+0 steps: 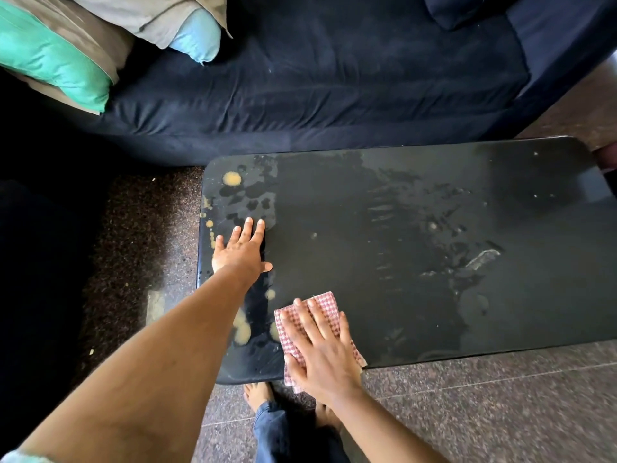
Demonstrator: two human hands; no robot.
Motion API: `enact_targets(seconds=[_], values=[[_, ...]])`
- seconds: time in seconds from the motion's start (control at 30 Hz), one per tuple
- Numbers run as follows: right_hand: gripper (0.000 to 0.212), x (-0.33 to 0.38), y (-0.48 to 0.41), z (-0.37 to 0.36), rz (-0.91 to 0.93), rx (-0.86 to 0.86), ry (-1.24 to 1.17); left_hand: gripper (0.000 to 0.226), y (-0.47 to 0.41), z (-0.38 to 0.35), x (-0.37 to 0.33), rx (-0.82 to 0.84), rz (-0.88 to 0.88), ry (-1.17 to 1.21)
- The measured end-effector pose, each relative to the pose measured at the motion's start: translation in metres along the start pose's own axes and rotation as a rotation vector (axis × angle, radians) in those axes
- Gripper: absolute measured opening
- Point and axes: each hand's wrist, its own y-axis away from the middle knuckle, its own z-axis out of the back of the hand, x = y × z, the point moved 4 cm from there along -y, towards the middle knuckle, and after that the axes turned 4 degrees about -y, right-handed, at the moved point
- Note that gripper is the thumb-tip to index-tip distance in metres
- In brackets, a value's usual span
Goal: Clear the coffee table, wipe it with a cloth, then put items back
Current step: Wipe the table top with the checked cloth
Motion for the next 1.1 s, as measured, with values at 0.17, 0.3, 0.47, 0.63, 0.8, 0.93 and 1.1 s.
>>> enact_targets(seconds=[0.17, 0.3, 0.47, 0.63, 0.8, 0.93, 1.1], values=[[0.075, -0.07, 0.032, 0.002, -0.159, -0.03, 0.061, 0.089, 0.0, -0.001, 0.0, -0.018, -0.001, -0.004], [0.076, -0.064, 0.037, 0.003, -0.303, -0.039, -0.006, 0.086, 0.002, -0.003, 0.002, -0.066, -0.01, 0.025], [0.077, 0.001, 0.018, -0.005, -0.062, -0.017, -0.042, 0.076, 0.028, -0.019, 0.006, -0.358, -0.078, 0.186], [0.073, -0.046, 0.039, -0.005, -0.116, -0.051, 0.025, 0.067, 0.078, -0.053, 0.045, -0.475, 0.034, 0.498], [0.07, -0.041, 0.039, -0.002, -0.378, -0.044, -0.044, 0.056, 0.115, -0.099, 0.075, -0.471, 0.29, 0.834], [0.07, 0.005, 0.017, -0.006, -0.238, -0.018, -0.057, 0.054, 0.13, -0.132, 0.07, -0.428, 0.347, 1.004], [0.071, -0.009, 0.019, -0.006, -0.105, -0.028, -0.001, 0.058, 0.133, -0.147, 0.059, -0.418, 0.291, 1.21]])
